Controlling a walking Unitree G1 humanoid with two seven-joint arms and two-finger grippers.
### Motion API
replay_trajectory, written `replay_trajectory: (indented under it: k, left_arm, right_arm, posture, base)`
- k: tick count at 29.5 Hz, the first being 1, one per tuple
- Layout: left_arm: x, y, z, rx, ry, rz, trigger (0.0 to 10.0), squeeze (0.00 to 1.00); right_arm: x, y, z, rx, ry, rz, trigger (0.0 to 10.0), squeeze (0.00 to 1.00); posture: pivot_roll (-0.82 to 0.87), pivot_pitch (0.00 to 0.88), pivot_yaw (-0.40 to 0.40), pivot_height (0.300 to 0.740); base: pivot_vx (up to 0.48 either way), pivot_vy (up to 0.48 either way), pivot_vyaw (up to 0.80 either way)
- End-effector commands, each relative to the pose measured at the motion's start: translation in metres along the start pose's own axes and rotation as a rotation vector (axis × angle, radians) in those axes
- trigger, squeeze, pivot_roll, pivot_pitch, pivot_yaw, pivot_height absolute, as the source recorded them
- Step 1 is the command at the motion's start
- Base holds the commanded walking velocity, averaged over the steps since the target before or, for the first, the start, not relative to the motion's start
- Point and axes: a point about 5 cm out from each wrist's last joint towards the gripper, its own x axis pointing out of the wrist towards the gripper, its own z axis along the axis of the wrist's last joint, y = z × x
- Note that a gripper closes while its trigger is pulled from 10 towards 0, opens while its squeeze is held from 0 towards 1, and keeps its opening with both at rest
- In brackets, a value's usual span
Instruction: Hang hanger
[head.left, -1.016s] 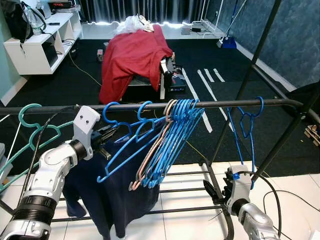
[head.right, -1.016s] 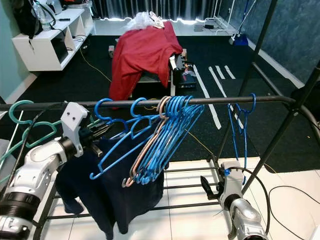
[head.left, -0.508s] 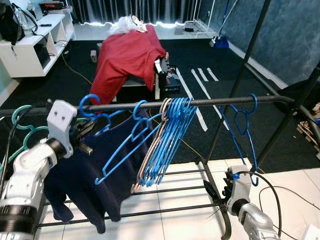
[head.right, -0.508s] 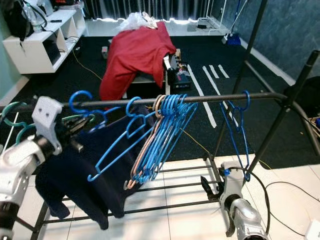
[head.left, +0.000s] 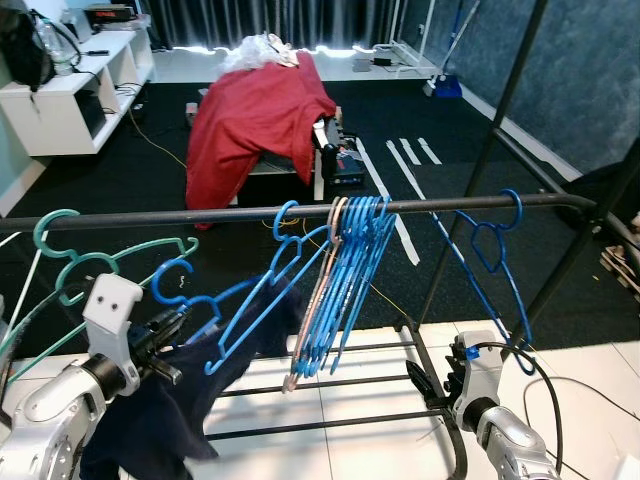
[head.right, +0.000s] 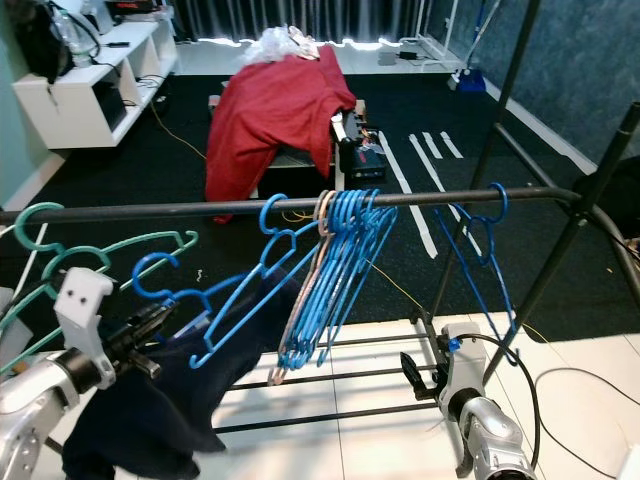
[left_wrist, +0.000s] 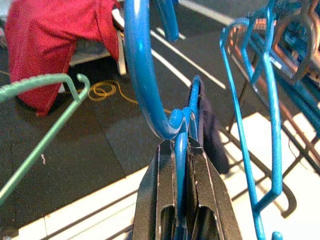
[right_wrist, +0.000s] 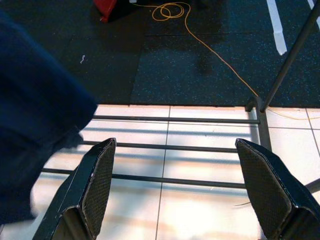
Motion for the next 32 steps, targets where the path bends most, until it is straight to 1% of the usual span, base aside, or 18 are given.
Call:
replay_trajectory:
  k: [1, 2, 3, 5, 6, 7, 8, 9, 10, 12, 14, 16, 21, 23, 27, 30, 31, 32]
  left_arm:
    - [-0.001, 0.001, 0.008, -0.008, -0.028, -0.003, 8.9, 0.0]
    - [-0.001, 0.001, 0.008, -0.008, -0.028, -0.003, 8.9, 0.0]
    - [-0.004, 0.002, 0.004, -0.014, -0.002, 0.007, 10.0, 0.0]
    - [-0.004, 0.002, 0.004, -0.014, -0.002, 0.007, 10.0, 0.0]
    - [-0.006, 0.003, -0.004, -0.031, 0.033, 0.032, 10.0, 0.0]
    - [-0.01, 0.002, -0.018, -0.03, 0.095, 0.078, 10.0, 0.0]
    - [-0.01, 0.002, -0.018, -0.03, 0.095, 0.078, 10.0, 0.0]
    - [-0.013, -0.008, -0.039, -0.062, 0.173, 0.115, 10.0, 0.0]
    - [-0.013, -0.008, -0.039, -0.062, 0.173, 0.115, 10.0, 0.0]
    - [-0.014, -0.018, -0.047, -0.09, 0.199, 0.105, 10.0, 0.0]
    - [-0.014, -0.018, -0.047, -0.09, 0.199, 0.105, 10.0, 0.0]
    - [-0.015, -0.023, -0.053, -0.109, 0.216, 0.096, 10.0, 0.0]
    - [-0.017, -0.021, -0.055, -0.112, 0.229, 0.098, 10.0, 0.0]
    - [-0.019, -0.013, -0.053, -0.091, 0.233, 0.101, 10.0, 0.0]
    - [-0.02, -0.01, -0.051, -0.08, 0.233, 0.101, 10.0, 0.0]
    - [-0.021, -0.004, -0.044, -0.056, 0.228, 0.089, 10.0, 0.0]
    - [-0.021, 0.0, -0.039, -0.035, 0.225, 0.08, 10.0, 0.0]
    - [-0.021, 0.0, -0.039, -0.035, 0.225, 0.08, 10.0, 0.0]
  right_arm:
    - [-0.001, 0.0, -0.003, 0.011, 0.01, -0.002, 10.0, 0.0]
    - [-0.001, 0.0, -0.003, 0.011, 0.01, -0.002, 10.0, 0.0]
    - [0.0, 0.001, -0.002, 0.011, 0.008, -0.002, 10.0, 0.0]
    - [0.0, 0.001, -0.002, 0.011, 0.008, -0.002, 10.0, 0.0]
    - [0.0, 0.001, -0.002, 0.011, 0.007, -0.001, 10.0, 0.0]
    - [0.0, 0.002, -0.001, 0.011, 0.005, 0.0, 10.0, 0.0]
    - [0.0, 0.002, -0.001, 0.011, 0.005, 0.0, 10.0, 0.0]
    - [0.001, 0.002, -0.001, 0.01, 0.004, 0.002, 10.0, 0.0]
    - [0.001, 0.002, -0.001, 0.01, 0.004, 0.002, 10.0, 0.0]
    - [0.001, 0.002, 0.0, 0.009, 0.005, 0.004, 10.0, 0.0]
    - [0.001, 0.002, 0.0, 0.009, 0.005, 0.004, 10.0, 0.0]
    - [0.001, 0.002, 0.0, 0.007, 0.005, 0.007, 10.0, 0.0]
    - [0.002, 0.002, 0.0, 0.004, 0.006, 0.008, 10.0, 0.0]
    - [0.002, 0.002, 0.001, 0.0, 0.007, 0.009, 10.0, 0.0]
    - [0.002, 0.002, 0.001, -0.002, 0.008, 0.009, 10.0, 0.0]
    - [0.002, 0.002, 0.001, -0.005, 0.009, 0.009, 10.0, 0.0]
    - [0.002, 0.002, 0.001, -0.005, 0.01, 0.005, 10.0, 0.0]
    - [0.002, 0.002, 0.001, -0.005, 0.01, 0.005, 10.0, 0.0]
  posture:
    - [-0.04, 0.059, -0.007, 0.74]
    - [-0.04, 0.059, -0.007, 0.74]
    - [-0.04, 0.06, -0.005, 0.74]
    - [-0.04, 0.06, -0.005, 0.74]
    - [-0.04, 0.06, -0.004, 0.74]
    - [-0.04, 0.06, -0.004, 0.74]
    - [-0.04, 0.06, -0.004, 0.74]
    - [-0.03, 0.059, -0.007, 0.74]
    - [-0.03, 0.059, -0.007, 0.74]
    - [-0.03, 0.06, -0.009, 0.74]
    - [-0.03, 0.06, -0.009, 0.74]
    - [-0.03, 0.06, -0.009, 0.74]
    - [-0.04, 0.06, -0.009, 0.74]
    - [-0.04, 0.06, -0.009, 0.74]
    - [-0.04, 0.06, -0.009, 0.74]
    - [-0.04, 0.06, -0.013, 0.74]
    - [-0.04, 0.06, -0.011, 0.74]
    - [-0.04, 0.06, -0.011, 0.74]
  base:
    - [0.0, 0.0, 0.0]
    - [0.0, 0.0, 0.0]
    - [0.0, 0.0, 0.0]
    - [0.0, 0.0, 0.0]
    - [0.0, 0.0, 0.0]
    - [0.0, 0.0, 0.0]
    - [0.0, 0.0, 0.0]
    - [-0.379, 0.0, 0.0]
    - [-0.379, 0.0, 0.0]
    - [-0.386, 0.0, 0.0]
    - [-0.39, 0.0, 0.0]
    - [-0.401, 0.0, 0.0]
    - [-0.401, 0.0, 0.0]
    - [-0.398, 0.0, 0.0]
    - [-0.398, 0.0, 0.0]
    - [-0.419, 0.0, 0.0]
    - [-0.424, 0.0, 0.0]
    - [-0.424, 0.0, 0.0]
